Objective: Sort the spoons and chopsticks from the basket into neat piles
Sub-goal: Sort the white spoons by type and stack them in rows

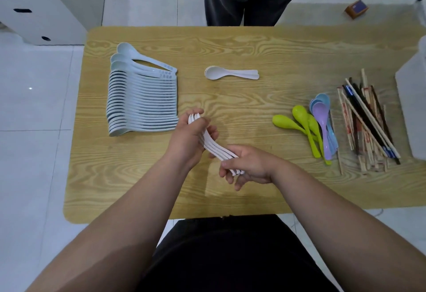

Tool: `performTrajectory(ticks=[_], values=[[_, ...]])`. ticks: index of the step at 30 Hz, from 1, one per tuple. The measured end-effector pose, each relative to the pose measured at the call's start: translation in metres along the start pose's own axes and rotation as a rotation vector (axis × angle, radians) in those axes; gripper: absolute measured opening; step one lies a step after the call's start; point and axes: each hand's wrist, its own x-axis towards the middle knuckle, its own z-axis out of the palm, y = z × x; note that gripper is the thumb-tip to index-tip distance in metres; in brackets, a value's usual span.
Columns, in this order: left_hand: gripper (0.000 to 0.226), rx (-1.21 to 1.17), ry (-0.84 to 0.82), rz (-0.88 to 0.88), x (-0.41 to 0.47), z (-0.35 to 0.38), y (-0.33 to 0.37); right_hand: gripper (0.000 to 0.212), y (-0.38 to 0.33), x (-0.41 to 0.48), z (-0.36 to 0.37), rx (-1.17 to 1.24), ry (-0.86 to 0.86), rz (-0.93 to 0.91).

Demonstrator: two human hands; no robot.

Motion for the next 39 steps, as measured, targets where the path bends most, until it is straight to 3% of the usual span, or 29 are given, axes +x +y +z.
performTrajectory(ticks=[2,4,6,10,14,18,21,25,31,34,39], values=[[0.021,0.106,0.008,-0.007,0.014,0.002,-0.001,0.023,0.0,0.013,-0.019,-0.251,0.159,-0.055],[0.022,0.298,0.044,0.002,0.032,0.002,-0.002,0.02,0.0,0.026,-0.045,-0.662,0.322,-0.158],[0.027,0.465,0.073,0.015,0.048,0.005,-0.002,0.032,0.001,0.039,-0.07,-1.018,0.411,-0.232],[0.03,0.875,0.119,0.171,0.08,0.015,-0.009,0.048,-0.002,0.064,-0.106,-1.274,0.561,-0.305],[0.033,1.03,0.143,0.398,0.112,0.019,-0.024,0.055,0.002,0.083,-0.125,-1.336,0.767,-0.474],[0.03,1.194,0.132,0.747,0.133,0.013,-0.038,0.041,0.004,0.1,-0.136,-1.345,0.965,-0.663],[0.026,1.369,0.134,0.973,0.149,0.007,-0.041,0.035,-0.001,0.109,-0.144,-1.312,1.043,-0.676],[0.027,1.372,0.192,1.0,0.167,0.01,-0.034,0.03,-0.022,0.122,-0.147,-1.274,1.093,-0.713],[0.038,1.265,0.039,1.05,0.194,0.021,-0.018,0.041,-0.043,0.145,-0.164,-1.224,1.064,-0.726],[0.051,1.227,0.095,1.059,0.196,0.022,-0.018,0.053,-0.042,0.149,-0.168,-1.187,1.092,-0.794],[0.049,1.286,0.137,0.976,0.194,0.024,-0.014,0.046,-0.041,0.149,-0.165,-1.245,1.194,-0.728]])
